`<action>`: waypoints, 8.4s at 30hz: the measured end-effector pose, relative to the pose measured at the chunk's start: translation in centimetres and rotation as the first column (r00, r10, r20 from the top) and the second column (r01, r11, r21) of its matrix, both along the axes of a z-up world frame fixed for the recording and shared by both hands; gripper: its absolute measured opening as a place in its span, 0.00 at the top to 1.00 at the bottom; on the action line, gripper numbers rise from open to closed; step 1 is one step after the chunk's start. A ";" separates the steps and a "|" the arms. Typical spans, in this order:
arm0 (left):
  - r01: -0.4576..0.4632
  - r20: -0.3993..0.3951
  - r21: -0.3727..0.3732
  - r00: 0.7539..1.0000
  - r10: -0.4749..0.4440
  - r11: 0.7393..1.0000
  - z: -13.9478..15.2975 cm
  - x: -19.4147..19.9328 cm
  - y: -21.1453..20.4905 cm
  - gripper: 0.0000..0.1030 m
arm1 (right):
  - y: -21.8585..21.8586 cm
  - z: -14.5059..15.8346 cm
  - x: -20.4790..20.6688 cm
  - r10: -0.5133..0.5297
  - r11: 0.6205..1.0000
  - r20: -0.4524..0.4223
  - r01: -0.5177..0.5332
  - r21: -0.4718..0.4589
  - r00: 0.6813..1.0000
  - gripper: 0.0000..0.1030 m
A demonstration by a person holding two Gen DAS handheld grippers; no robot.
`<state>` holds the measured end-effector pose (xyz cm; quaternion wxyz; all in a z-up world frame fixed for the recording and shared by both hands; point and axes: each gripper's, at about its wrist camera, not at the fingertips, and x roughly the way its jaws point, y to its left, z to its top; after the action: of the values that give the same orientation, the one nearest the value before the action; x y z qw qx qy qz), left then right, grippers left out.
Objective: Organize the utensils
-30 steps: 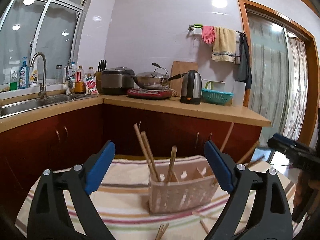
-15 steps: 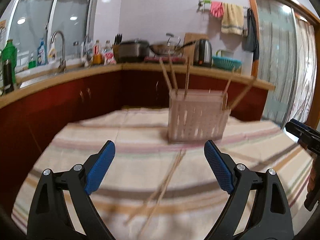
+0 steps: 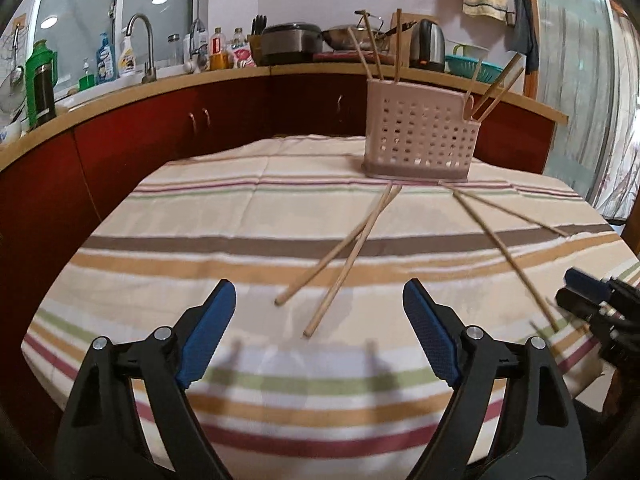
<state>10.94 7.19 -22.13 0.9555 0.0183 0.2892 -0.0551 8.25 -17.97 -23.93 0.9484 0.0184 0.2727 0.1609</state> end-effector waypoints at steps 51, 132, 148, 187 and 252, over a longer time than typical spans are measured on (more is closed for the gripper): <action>0.092 -0.028 0.011 0.995 -0.092 0.996 -0.9 -0.1 -3.0 0.94 | -6.6 1.0 -2.2 -0.100 0.994 0.024 0.098 0.048 0.995 0.94; 0.213 0.375 -0.127 0.914 -0.152 0.969 19.3 10.5 -5.1 0.94 | -5.5 19.9 9.5 -0.061 0.996 0.312 0.038 0.077 0.948 0.94; 0.248 0.572 -0.139 0.811 -0.127 0.959 27.5 14.4 -10.3 0.94 | -7.9 27.5 12.4 -0.121 0.990 0.511 0.068 0.122 0.851 0.94; 0.130 0.341 -0.117 0.936 -0.084 0.985 14.7 13.6 -6.8 0.14 | -11.0 17.7 11.1 -0.168 0.984 0.302 0.140 0.115 0.938 0.47; 0.087 -0.225 0.026 0.971 -0.079 0.996 -3.1 6.6 -0.6 0.64 | -8.4 -1.2 3.2 -0.105 0.994 -0.171 0.097 -0.056 0.980 0.90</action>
<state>17.59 6.62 -25.19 0.9133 0.0411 0.3947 -0.0917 11.42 -26.34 -25.16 0.9281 0.0236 0.3567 0.1038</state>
